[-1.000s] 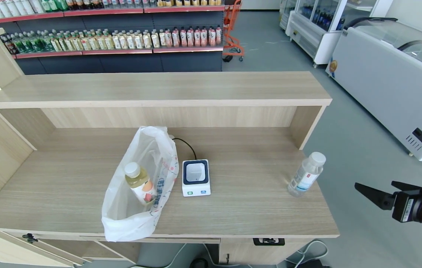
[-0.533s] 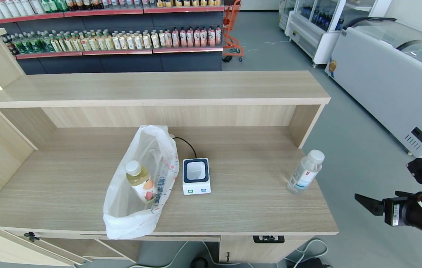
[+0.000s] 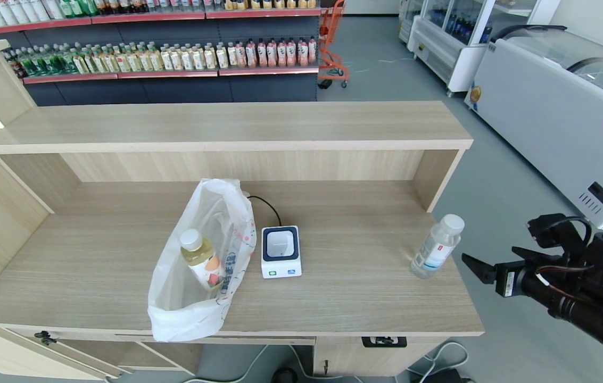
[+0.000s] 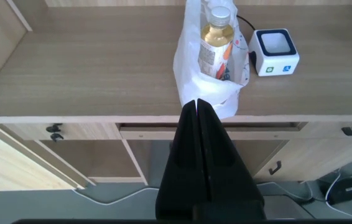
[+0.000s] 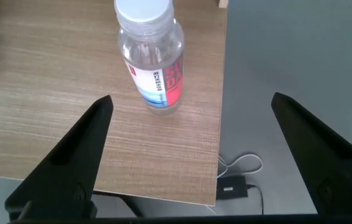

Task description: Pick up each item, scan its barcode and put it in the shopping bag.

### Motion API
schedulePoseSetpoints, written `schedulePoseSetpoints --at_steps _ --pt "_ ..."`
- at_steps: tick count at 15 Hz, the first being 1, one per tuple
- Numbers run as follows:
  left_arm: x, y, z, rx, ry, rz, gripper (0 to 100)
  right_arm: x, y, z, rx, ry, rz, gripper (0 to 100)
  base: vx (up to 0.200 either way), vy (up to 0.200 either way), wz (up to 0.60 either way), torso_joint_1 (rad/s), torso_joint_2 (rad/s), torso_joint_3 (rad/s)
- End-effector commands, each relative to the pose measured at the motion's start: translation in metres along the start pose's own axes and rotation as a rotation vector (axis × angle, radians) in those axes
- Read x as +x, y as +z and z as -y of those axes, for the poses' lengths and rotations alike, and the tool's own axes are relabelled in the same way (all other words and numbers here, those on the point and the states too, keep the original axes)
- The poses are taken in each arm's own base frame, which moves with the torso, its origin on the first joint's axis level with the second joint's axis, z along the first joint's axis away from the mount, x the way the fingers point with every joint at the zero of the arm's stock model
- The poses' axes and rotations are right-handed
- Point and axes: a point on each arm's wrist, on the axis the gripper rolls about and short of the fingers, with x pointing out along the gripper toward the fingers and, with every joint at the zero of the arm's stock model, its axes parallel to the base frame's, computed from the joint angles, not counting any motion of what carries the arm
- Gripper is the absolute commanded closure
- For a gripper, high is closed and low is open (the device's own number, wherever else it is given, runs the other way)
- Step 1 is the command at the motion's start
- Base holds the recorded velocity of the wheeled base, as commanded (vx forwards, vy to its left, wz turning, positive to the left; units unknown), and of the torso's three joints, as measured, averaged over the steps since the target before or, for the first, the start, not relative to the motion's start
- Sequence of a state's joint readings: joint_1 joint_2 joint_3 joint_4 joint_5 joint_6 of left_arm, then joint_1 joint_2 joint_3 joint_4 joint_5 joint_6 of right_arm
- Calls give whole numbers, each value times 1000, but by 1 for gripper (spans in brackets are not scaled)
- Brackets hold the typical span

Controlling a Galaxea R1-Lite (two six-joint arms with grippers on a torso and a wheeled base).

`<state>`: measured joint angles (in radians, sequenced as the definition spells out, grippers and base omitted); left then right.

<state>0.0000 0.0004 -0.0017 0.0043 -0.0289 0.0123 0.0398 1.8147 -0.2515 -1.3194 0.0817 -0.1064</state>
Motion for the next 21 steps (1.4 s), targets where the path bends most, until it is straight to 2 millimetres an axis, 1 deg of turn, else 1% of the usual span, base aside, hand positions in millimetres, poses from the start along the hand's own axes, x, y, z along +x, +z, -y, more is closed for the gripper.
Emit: schedulePoseSetpoints --at_steps 1,7,8,12,14,19,21 --pt "0 0 0 0 0 0 100 17 -23 -8 -4 31 -86 0 0 0 0 0 0 0" --pt "0 0 0 0 0 1 100 30 -31 -7 -8 24 -49 0 0 0 0 0 0 0" --pt "0 0 0 0 0 1 100 37 -32 -7 -19 21 -27 0 0 0 0 0 0 0" --pt "0 0 0 0 0 0 100 57 -28 -9 -31 27 33 0 0 0 0 0 0 0" --pt "0 0 0 0 0 0 100 61 -27 -10 -33 32 42 0 0 0 0 0 0 0" --pt "0 0 0 0 0 0 100 83 -25 -15 -39 52 82 0 0 0 0 0 0 0" --pt "0 0 0 0 0 1 100 88 -26 -18 -40 59 86 0 0 0 0 0 0 0"
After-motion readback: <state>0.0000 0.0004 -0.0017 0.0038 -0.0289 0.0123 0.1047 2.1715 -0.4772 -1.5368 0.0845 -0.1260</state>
